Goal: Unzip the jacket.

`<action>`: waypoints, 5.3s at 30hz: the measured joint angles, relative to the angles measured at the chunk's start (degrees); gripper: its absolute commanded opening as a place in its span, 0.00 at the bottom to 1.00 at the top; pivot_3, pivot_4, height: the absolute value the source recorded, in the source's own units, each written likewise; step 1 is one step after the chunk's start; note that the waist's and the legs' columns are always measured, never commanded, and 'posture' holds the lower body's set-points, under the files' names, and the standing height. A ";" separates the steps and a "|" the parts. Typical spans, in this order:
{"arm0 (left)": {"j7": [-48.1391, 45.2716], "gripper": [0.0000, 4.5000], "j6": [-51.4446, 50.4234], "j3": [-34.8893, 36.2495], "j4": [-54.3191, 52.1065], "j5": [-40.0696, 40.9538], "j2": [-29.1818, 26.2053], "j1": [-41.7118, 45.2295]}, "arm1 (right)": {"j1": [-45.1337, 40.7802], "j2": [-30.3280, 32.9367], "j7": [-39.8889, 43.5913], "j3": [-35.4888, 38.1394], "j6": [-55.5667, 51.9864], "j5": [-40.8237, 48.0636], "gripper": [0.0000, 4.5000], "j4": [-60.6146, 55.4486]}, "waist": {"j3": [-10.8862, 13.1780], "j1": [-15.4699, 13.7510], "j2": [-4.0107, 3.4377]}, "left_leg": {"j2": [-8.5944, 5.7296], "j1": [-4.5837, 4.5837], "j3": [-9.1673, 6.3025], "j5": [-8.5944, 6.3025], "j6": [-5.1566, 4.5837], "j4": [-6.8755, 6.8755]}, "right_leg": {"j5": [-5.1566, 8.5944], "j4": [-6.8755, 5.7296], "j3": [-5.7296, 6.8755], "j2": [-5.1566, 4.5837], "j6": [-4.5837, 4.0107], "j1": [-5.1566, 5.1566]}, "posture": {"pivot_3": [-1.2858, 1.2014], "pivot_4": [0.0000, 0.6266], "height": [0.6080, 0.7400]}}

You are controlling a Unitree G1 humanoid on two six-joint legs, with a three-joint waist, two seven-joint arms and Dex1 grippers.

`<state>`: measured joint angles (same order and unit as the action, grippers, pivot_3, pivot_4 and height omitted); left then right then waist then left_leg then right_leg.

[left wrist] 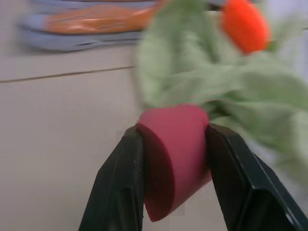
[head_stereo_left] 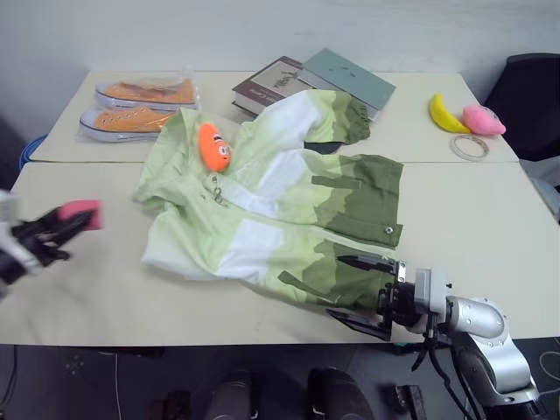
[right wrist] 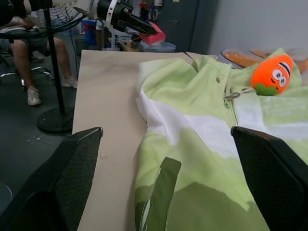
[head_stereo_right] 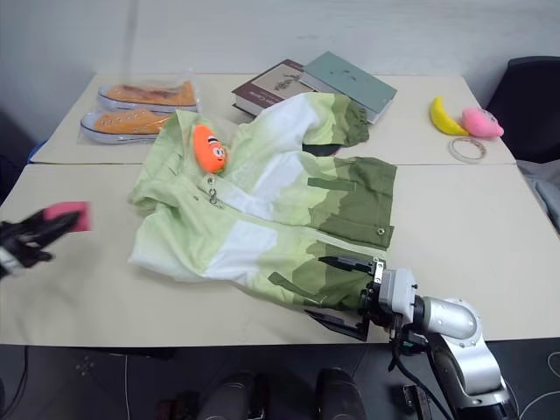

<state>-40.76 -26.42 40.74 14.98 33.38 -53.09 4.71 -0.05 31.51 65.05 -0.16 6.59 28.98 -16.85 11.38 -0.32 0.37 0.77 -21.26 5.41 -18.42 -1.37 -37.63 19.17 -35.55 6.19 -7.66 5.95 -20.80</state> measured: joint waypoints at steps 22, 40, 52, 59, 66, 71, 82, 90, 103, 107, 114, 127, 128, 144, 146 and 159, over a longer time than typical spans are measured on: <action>-8.16 0.99 22.58 -4.38 1.84 -8.65 -1.17 -0.01 | 4.08 6.08 -1.55 6.08 -5.41 2.05 1.00 -0.12 | -0.07 0.62 0.32 | 0.06 -0.20 0.19 0.01 -0.18 0.04 | -0.01 -0.26 0.12 0.01 0.01 -0.33 | 0.52 0.24 1.00; -31.93 0.67 44.43 -44.77 9.63 -27.09 4.91 23.50 | 2.82 3.33 -13.31 -3.91 -7.80 -15.59 1.00 1.69 | -0.08 0.40 0.30 | 0.05 -0.35 0.80 0.24 -0.34 -0.21 | -0.02 -0.70 0.22 0.18 0.04 -0.74 | 0.52 0.24 1.00; -32.28 0.00 22.14 -46.66 -15.08 -17.04 8.75 7.34 | 13.12 7.32 -3.35 8.66 -6.75 0.87 1.00 0.13 | -0.24 0.39 -0.04 | 0.04 -0.11 0.54 -0.10 -0.62 -0.34 | -0.03 -0.51 -0.18 0.02 0.05 -0.21 | 0.52 0.24 1.00; -30.75 0.00 5.33 -49.12 -30.42 -8.81 9.19 -1.67 | 15.92 12.45 2.18 20.47 -9.36 8.12 1.00 1.22 | -0.22 0.31 -0.02 | 0.09 0.08 0.21 -0.17 -0.55 -0.43 | -0.03 -0.03 -0.02 0.03 0.05 0.22 | 0.52 0.24 1.00; -23.62 0.25 3.09 -45.48 -35.89 -7.96 10.00 -5.72 | 10.46 12.81 1.76 20.47 -12.21 8.47 1.00 3.02 | -0.17 0.38 -0.10 | 0.14 0.04 0.13 -0.12 -0.40 -0.36 | -0.02 -0.01 0.05 0.06 0.03 0.19 | 0.52 0.24 1.00; -19.87 0.57 -9.17 -29.95 -45.58 5.13 4.76 -13.00 | 4.53 12.06 0.61 16.09 -17.24 10.69 1.00 1.20 | -0.10 0.48 -0.20 | 0.18 0.01 0.05 -0.10 -0.38 -0.38 | 0.00 0.00 0.09 0.09 0.00 0.19 | 0.52 0.24 1.00; 4.29 0.99 -25.60 -14.72 -31.53 22.42 8.71 6.99 | -1.71 6.35 -1.83 11.73 -15.58 7.99 1.00 1.21 | -0.04 -1.09 -0.31 | 0.00 0.00 -0.02 -0.01 -0.37 -0.42 | -0.03 -0.12 0.17 0.10 0.04 0.25 | 0.52 0.24 1.00; 21.30 0.99 -26.68 -27.87 -17.93 11.90 24.98 25.84 | -2.79 4.17 -3.99 11.18 -14.42 6.31 1.00 0.85 | -0.05 -0.87 -0.04 | -0.10 -0.21 0.10 0.01 -0.47 -0.45 | -0.10 -0.20 0.18 0.24 0.17 0.10 | 0.52 0.24 1.00; 10.00 0.23 -22.56 -33.29 -14.82 6.45 26.77 28.57 | 1.97 3.08 -8.46 11.77 -14.30 5.82 1.00 -4.00 | 0.00 -1.14 0.04 | -0.02 -0.24 0.06 0.25 -0.31 -0.50 | -0.11 -0.22 0.16 0.25 0.20 0.10 | 0.52 0.24 1.00; -6.07 0.01 -11.64 -41.42 -23.70 3.79 23.49 27.71 | 3.31 4.51 -8.97 14.31 -14.53 6.19 1.00 -5.17 | -0.01 -1.07 0.02 | -0.06 -0.23 0.10 0.22 -0.29 -0.41 | -0.11 -0.10 0.15 0.39 0.20 0.10 | 0.52 0.24 1.00; -16.19 0.36 2.22 -55.71 -21.24 -8.18 25.15 24.09 | 2.45 6.52 -8.94 13.40 -17.88 5.60 1.00 -5.99 | -0.01 -0.95 0.02 | 0.03 -0.15 0.17 0.27 -0.31 -0.47 | -0.10 -0.04 0.05 0.31 0.19 0.10 | 0.52 0.24 1.00; -20.43 0.91 9.38 -50.56 -22.59 -11.99 17.42 19.45 | -12.85 12.47 -2.89 0.30 -35.46 6.69 1.00 -2.64 | 0.00 -0.77 0.00 | 0.05 -0.24 0.01 0.26 -0.37 -0.47 | -0.10 -0.01 0.27 0.17 0.18 0.13 | 0.52 0.24 1.00; -21.15 0.91 10.48 -50.23 -21.73 -12.79 15.89 19.28 | -14.80 12.49 -1.60 -1.64 -35.62 5.90 1.00 -0.95 | 0.00 -0.73 0.00 | 0.05 -0.24 0.01 0.26 -0.37 -0.48 | -0.10 -0.01 0.27 0.17 0.18 0.11 | 0.52 0.24 1.00; -22.07 0.92 17.65 -48.62 -4.95 -20.18 14.15 21.81 | -31.18 8.56 6.24 -18.52 -30.43 -12.29 0.41 17.25 | -0.01 -0.46 0.02 | -0.07 -1.11 -0.01 0.34 -0.52 -0.85 | -0.12 -0.47 1.01 0.19 0.22 -0.66 | 0.52 0.24 1.00; -21.83 0.92 17.68 -48.45 -4.62 -20.17 14.25 21.68 | -29.54 8.58 6.29 -16.36 -28.43 -11.86 0.27 17.27 | -0.01 -0.45 0.02 | -0.06 -1.11 0.00 0.34 -0.53 -0.92 | -0.13 -0.51 0.99 0.18 0.24 -0.64 | 0.52 0.24 1.00; -21.07 0.92 22.88 -49.07 -3.69 -20.95 14.10 18.57 | -12.55 27.19 10.30 11.86 -21.87 -6.93 0.05 32.30 | -0.11 -0.66 -0.15 | -0.06 -0.56 0.10 0.34 -0.54 -0.72 | -0.14 -0.38 0.90 0.10 0.26 -0.14 | 0.52 0.24 1.00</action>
<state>-61.83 -3.54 -8.33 11.30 12.42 -38.99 23.28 -12.60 58.70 75.35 11.71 -15.27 22.05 15.45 11.27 -0.98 0.23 0.71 -21.83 5.51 -18.08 -1.91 -38.35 19.02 -35.93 7.08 -7.56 6.21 -20.94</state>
